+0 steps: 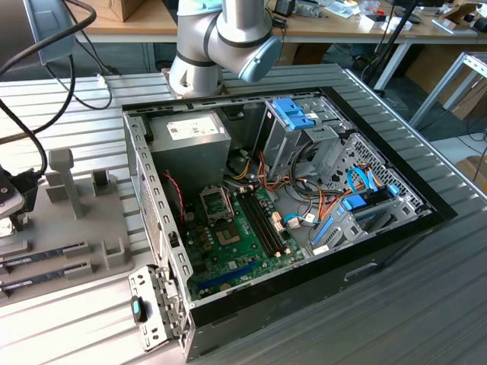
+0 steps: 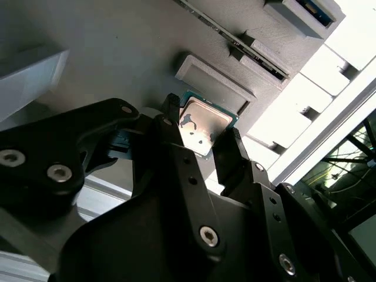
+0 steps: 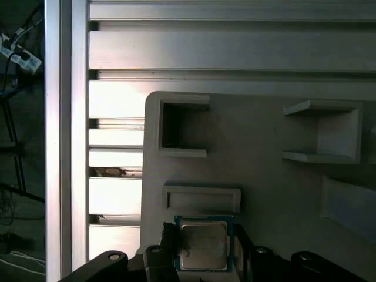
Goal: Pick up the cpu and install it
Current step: 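Pick up the cpu and move it towards the insertion slot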
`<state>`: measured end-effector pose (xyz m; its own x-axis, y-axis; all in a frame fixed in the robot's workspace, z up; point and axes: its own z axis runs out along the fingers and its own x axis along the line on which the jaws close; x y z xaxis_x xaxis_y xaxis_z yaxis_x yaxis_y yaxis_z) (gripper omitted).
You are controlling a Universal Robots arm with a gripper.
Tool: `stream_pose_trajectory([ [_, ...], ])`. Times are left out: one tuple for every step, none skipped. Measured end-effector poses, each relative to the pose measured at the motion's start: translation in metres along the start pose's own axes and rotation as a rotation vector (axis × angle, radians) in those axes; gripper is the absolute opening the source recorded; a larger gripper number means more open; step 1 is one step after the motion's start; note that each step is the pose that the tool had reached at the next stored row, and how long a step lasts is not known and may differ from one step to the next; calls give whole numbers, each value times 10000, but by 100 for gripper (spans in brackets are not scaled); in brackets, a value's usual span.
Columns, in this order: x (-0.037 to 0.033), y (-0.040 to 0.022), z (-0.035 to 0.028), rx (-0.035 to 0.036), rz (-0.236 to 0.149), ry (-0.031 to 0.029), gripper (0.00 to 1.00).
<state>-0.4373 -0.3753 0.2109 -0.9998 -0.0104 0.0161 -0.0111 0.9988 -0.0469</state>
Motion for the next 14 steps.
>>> stream_pose_trajectory([
  [0, 0, -4, 0, 0, 0, 47],
  [0, 0, -9, 1, 0, 1, 47],
  [0, -1, -14, 1, 0, 1, 47],
  [0, -1, -19, 0, 0, 1, 47],
  [0, -1, -25, 0, 0, 0, 47],
  [0, -1, -30, 0, 0, 0, 47],
  [0, -2, -35, 0, 0, -1, 47],
  [0, -2, -41, -1, 0, -1, 47],
  [1, -2, -47, 0, 0, 0, 47],
  [1, -2, -53, 0, 0, 0, 47],
  [1, -3, -59, 0, 0, 0, 47],
  [1, -3, -68, 0, 0, -1, 47],
  [1, -3, -74, 0, 0, 0, 47],
  [2, -4, -85, 0, 0, 0, 47],
])
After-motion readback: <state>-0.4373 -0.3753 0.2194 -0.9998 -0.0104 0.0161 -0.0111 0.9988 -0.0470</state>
